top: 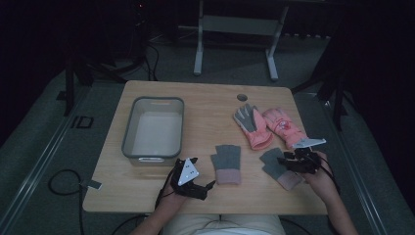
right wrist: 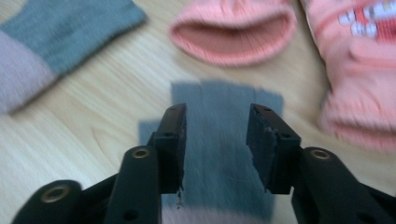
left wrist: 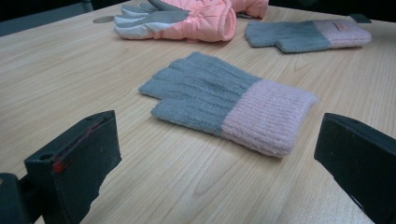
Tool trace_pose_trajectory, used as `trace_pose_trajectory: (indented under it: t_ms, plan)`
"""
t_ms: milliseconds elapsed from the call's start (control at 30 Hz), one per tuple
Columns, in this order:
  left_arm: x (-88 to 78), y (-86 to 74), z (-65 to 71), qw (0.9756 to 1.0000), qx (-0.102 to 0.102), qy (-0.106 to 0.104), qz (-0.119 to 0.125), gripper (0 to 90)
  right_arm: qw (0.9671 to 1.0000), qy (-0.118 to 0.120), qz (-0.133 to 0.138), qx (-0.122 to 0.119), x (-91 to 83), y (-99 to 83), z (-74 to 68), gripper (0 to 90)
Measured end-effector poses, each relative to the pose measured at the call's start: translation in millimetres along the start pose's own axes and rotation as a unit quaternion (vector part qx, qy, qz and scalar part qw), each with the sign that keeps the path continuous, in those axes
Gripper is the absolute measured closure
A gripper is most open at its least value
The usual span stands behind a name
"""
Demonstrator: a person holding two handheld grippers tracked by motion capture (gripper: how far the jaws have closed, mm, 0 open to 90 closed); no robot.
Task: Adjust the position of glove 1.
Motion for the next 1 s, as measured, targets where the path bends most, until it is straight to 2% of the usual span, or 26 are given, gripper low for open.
trace_pose_trajectory:
  t_ms: [200, 333, 400, 500, 567, 667, 767, 800, 867, 900, 1000]
  plan:
    - [-0.2, 0.0, 0.6, 1.0000, 0.003, 0.002, 0.000, 0.0, 0.9999, 0.011, -0.011, 0.004, 4.2, -20.6, 3.2, 62.4]
    - [0.1, -0.1, 0.6, 1.0000, 0.004, 0.001, -0.001, 0.0, 0.9997, 0.019, -0.010, 0.008, 13.5, -26.4, 6.4, 62.5]
    - [0.3, -0.1, 0.8, 1.0000, 0.005, 0.000, -0.002, 0.0, 0.9999, 0.011, -0.008, 0.008, 15.1, -26.7, 10.9, 62.0]
    - [0.5, -0.1, 1.0, 1.0000, 0.004, 0.000, -0.003, 0.0, 0.9998, 0.015, -0.006, 0.009, 16.6, -26.5, 15.1, 62.4]
    - [0.4, -0.2, 0.9, 1.0000, 0.004, 0.000, -0.003, 0.0, 0.9996, 0.015, -0.023, 0.001, 20.4, -29.4, 15.9, 62.7]
    - [0.3, -0.2, 0.9, 1.0000, 0.005, -0.001, -0.003, 0.0, 0.9995, 0.004, -0.030, -0.013, 23.7, -31.0, 15.1, 63.6]
    - [0.5, -0.2, 1.5, 1.0000, 0.007, 0.001, -0.003, 0.0, 0.9992, -0.008, -0.038, -0.007, 25.8, -29.8, 10.0, 72.8]
    - [0.5, -0.2, 1.7, 1.0000, 0.007, 0.000, -0.003, 0.0, 0.9990, -0.011, -0.040, -0.012, 26.4, -29.6, 8.7, 75.3]
    - [0.4, -0.2, 1.7, 1.0000, 0.007, 0.000, -0.003, 0.0, 0.9990, -0.011, -0.042, -0.010, 26.6, -29.5, 7.8, 77.6]
    - [0.4, -0.2, 1.6, 1.0000, 0.007, 0.000, -0.002, 0.0, 0.9990, -0.013, -0.043, 0.000, 26.6, -29.4, 6.8, 80.6]
    - [0.5, -0.2, 1.7, 1.0000, 0.008, 0.000, -0.003, 0.0, 0.9989, -0.012, -0.045, 0.003, 26.9, -29.1, 5.0, 83.4]
Point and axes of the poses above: each handheld gripper's, and its own axes: x roughly forward along the jaws, y roughly out of its top, z roughly to its right, the point moved 6 cm from there along x, roughly forward along the jaws, and after that the axes turned 14 degrees about y, right-handed, at the moved point
